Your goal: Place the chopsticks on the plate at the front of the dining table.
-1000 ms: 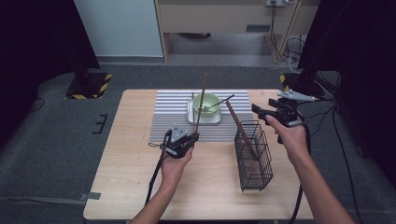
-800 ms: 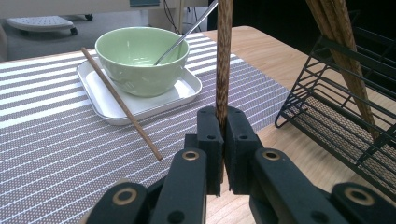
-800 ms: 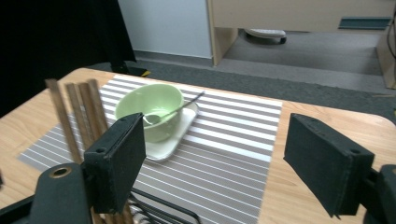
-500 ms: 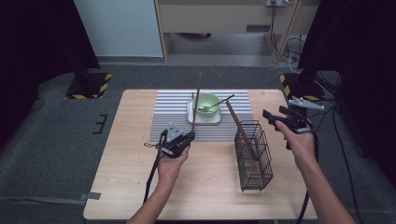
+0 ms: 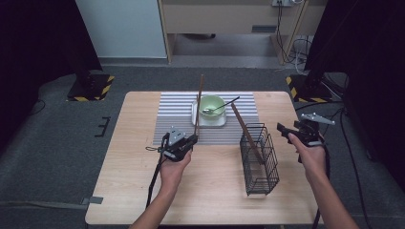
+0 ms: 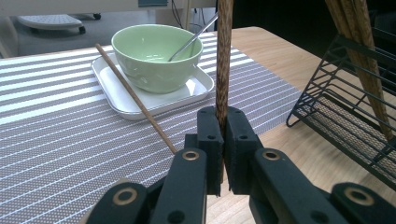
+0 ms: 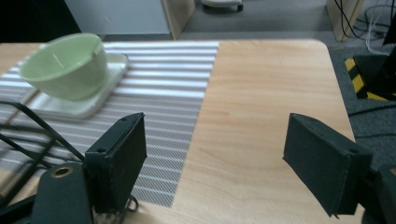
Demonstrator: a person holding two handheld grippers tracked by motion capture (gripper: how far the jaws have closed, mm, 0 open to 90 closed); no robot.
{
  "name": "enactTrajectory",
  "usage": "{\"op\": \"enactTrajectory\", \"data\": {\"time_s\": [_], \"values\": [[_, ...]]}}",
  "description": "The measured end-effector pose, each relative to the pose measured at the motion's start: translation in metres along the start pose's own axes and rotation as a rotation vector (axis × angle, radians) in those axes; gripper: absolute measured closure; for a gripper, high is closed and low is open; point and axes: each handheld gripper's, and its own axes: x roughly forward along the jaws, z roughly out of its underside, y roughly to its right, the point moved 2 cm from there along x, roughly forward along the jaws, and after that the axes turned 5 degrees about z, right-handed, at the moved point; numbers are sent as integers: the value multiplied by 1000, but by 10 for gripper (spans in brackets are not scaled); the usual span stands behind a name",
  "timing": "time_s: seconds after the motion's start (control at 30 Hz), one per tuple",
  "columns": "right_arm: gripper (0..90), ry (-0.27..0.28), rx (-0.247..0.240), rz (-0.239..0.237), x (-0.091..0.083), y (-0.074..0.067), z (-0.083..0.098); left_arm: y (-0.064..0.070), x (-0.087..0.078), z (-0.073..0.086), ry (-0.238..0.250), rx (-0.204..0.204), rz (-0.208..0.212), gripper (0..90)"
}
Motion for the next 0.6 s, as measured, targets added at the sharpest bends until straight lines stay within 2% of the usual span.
{"op": "enactTrajectory", "data": {"time_s": [0.03, 0.2, 0.6], "values": [[208, -16, 6, 9, 3, 3, 8, 0, 0, 0, -1, 0, -2, 858], [198, -51, 16, 35, 12, 8, 24, -1, 2, -1, -5, 0, -17, 858], [173, -125, 27, 85, 26, 12, 49, -1, 5, -3, -11, -1, -26, 858]]}}
